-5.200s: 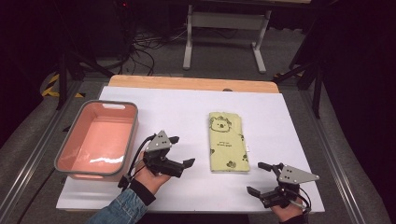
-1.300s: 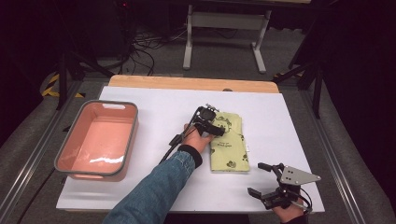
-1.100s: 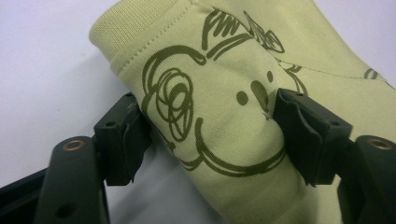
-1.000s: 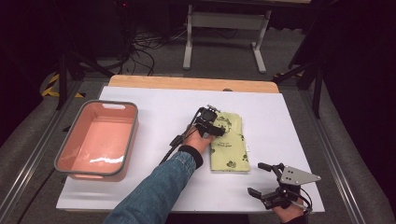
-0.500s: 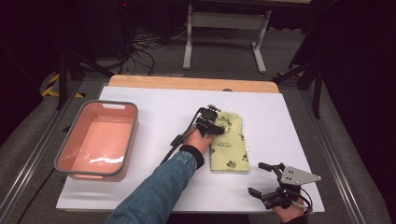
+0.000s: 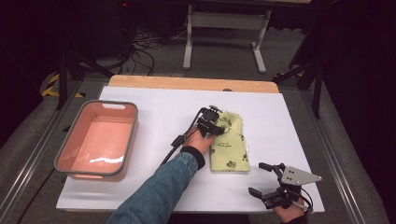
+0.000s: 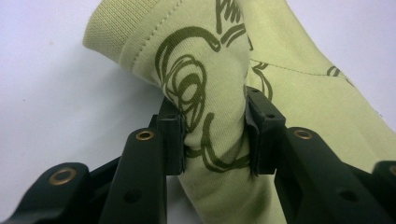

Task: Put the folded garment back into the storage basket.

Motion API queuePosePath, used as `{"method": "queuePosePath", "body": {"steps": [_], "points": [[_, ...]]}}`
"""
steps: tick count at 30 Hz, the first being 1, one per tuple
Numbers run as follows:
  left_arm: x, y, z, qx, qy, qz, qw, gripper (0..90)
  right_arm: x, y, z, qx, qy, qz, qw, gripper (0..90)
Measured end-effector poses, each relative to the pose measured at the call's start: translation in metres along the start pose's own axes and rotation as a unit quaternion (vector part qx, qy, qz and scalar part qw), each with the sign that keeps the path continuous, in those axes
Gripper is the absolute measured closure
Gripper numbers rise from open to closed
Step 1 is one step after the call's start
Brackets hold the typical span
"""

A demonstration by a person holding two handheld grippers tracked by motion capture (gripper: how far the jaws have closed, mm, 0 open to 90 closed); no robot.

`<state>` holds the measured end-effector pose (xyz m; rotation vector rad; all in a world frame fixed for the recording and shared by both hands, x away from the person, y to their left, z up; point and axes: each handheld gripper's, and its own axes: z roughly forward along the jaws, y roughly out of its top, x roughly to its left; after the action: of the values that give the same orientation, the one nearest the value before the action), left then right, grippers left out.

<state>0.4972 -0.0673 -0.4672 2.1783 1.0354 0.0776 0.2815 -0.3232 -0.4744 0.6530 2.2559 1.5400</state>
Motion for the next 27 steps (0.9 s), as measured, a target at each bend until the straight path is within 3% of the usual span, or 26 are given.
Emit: {"method": "queuePosePath", "body": {"steps": [14, 27], "points": [[0.0, 0.005, -0.01, -0.02, -0.016, 0.009, 0.9996, 68.0, -0.001, -0.001, -0.001, -0.002, -0.002, 0.002, 1.0, 5.0], [-0.011, 0.018, -0.047, -0.061, -0.037, 0.034, 0.9969, 68.2, -0.001, -0.001, -0.001, -0.003, -0.004, 0.001, 1.0, 5.0]]}}
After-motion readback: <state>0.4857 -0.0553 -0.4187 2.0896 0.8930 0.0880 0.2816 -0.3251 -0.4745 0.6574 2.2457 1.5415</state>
